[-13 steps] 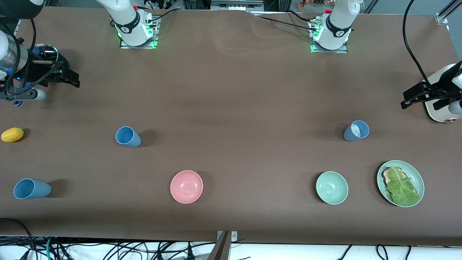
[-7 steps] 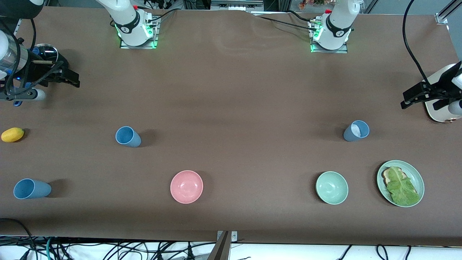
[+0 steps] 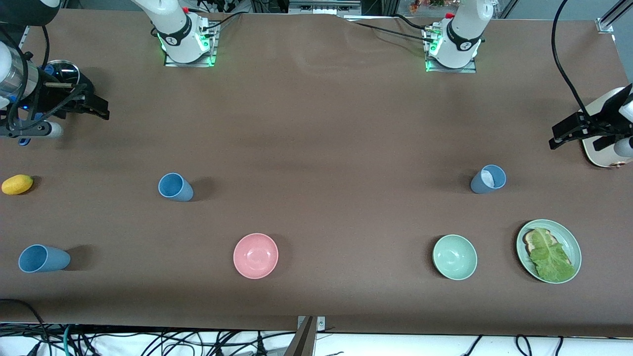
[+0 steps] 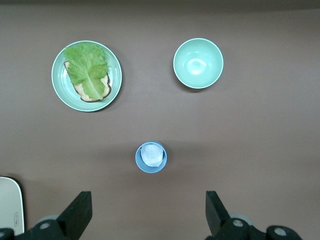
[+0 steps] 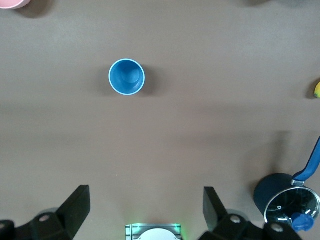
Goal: Stack blue cups with both arms
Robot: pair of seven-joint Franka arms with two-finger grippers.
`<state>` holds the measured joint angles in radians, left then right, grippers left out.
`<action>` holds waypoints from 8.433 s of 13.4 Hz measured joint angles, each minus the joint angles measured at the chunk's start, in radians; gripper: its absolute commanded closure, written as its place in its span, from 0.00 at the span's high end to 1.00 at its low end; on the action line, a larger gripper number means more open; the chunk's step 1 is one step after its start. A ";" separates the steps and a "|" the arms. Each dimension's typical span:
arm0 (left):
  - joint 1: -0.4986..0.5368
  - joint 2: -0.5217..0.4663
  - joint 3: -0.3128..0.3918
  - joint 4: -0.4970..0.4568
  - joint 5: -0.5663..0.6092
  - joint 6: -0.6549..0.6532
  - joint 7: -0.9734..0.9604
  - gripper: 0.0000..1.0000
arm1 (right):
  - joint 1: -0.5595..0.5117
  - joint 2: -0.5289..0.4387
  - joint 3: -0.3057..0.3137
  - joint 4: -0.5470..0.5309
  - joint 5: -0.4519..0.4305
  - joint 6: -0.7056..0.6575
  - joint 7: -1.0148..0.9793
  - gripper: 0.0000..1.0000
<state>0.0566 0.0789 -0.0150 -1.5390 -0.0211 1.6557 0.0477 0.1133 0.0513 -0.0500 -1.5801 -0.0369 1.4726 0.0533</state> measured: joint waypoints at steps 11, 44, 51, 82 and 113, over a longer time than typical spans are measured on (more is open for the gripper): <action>0.000 0.000 0.000 0.000 0.000 0.000 0.000 1.00 | 0.000 0.000 0.000 0.000 0.000 -0.001 0.000 1.00; -0.028 0.256 -0.029 -0.502 0.021 0.587 -0.224 0.99 | -0.035 0.134 -0.043 -0.004 0.000 0.043 0.001 1.00; -0.030 0.264 -0.029 -0.514 0.021 0.587 -0.225 0.00 | -0.023 0.274 -0.027 -0.031 0.000 0.183 -0.036 1.00; -0.630 0.560 -0.121 -0.011 -0.115 0.517 -1.187 0.17 | 0.024 0.377 -0.024 -0.355 0.093 0.787 -0.059 0.17; 0.144 0.335 -0.102 0.288 -0.008 -0.165 -0.017 1.00 | 0.566 0.562 0.154 0.321 0.163 0.378 1.151 0.00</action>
<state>0.2002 0.4144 -0.1174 -1.2511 -0.0289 1.4905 0.0305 0.6798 0.6137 0.1037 -1.2588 0.1265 1.8506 1.2043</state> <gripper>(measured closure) 0.000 0.952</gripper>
